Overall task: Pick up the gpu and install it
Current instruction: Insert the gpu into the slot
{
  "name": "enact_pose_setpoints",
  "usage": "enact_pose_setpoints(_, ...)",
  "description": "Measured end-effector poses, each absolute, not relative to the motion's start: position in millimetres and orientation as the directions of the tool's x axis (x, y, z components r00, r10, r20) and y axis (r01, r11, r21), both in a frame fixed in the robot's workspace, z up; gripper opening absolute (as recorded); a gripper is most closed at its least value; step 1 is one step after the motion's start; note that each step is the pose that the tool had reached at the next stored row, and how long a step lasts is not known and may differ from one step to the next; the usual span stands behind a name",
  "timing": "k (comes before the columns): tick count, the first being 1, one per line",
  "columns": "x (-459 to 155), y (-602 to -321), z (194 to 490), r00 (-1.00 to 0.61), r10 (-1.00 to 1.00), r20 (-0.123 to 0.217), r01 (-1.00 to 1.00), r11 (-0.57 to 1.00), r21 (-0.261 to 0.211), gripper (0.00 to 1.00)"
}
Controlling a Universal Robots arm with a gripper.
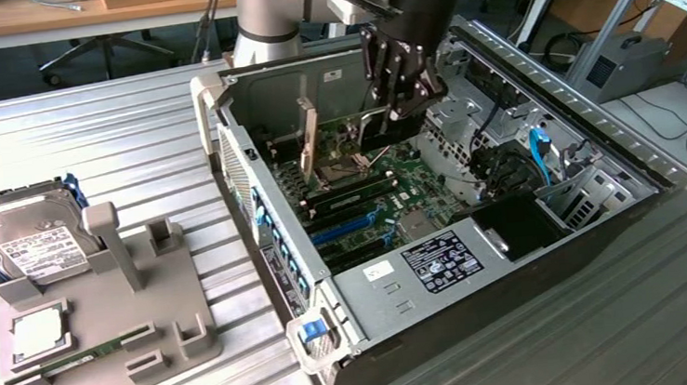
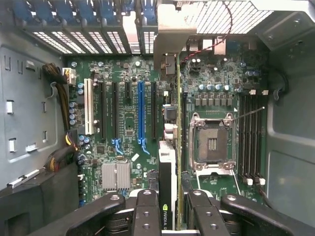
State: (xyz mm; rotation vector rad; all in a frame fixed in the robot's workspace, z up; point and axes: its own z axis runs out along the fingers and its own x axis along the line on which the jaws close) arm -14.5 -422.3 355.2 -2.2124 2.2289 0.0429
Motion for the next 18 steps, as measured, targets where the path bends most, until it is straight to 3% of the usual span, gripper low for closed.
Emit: enact_pose_setpoints(18, -14.5, -424.6, 340.1, -0.008, -1.000, -0.020, -1.000, 0.007, 0.019, 0.27)
